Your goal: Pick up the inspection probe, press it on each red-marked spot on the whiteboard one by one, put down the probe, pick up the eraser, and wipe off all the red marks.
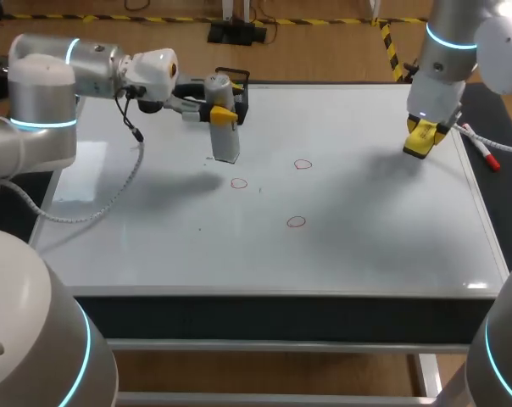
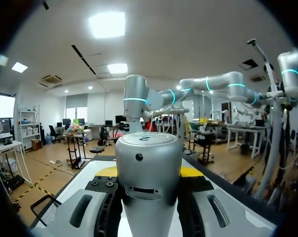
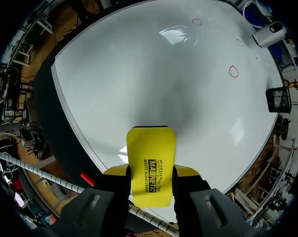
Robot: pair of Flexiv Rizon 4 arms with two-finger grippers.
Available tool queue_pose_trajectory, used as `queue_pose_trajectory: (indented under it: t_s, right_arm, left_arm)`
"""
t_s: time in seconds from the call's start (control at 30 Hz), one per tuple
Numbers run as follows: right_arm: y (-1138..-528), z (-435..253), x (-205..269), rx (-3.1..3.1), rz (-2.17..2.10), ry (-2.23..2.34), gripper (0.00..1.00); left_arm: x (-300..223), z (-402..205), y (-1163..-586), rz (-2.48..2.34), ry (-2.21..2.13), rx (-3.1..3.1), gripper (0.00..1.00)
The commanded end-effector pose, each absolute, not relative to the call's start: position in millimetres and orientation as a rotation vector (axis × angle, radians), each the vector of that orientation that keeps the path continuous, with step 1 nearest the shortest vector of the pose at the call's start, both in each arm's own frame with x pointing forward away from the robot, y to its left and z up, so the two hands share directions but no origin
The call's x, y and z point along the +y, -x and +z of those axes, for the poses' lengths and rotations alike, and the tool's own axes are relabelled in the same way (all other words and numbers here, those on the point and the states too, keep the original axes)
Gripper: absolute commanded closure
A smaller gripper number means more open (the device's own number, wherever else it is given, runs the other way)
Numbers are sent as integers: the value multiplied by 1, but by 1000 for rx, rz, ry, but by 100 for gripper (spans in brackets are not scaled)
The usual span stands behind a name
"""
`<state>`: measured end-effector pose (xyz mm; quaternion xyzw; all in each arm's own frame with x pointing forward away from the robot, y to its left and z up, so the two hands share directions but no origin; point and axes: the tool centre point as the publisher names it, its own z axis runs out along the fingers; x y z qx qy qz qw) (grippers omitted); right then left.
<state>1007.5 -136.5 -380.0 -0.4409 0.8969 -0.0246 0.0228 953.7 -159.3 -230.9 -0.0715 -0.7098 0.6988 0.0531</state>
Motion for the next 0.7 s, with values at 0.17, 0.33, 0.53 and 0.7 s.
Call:
queue_pose_trajectory:
  t_s: [0.17, 0.33, 0.53, 0.7]
  right_arm:
    - [-1008, -379, -137, 2778, -81, 1369, 100]
    - [-1008, -379, -137, 2778, -81, 1369, 100]
    - [-1008, -379, -137, 2778, -81, 1369, 100]
    - [-1008, -379, -137, 2778, -81, 1369, 100]
  left_arm:
    - [-163, -240, -942, 2132, 212, -2150, 100]
    - [-168, -253, -942, 2115, 211, -2135, 100]
    - [-173, -268, -943, 2103, 209, -2118, 100]
    - [-176, -273, -943, 2093, 216, -2106, 100]
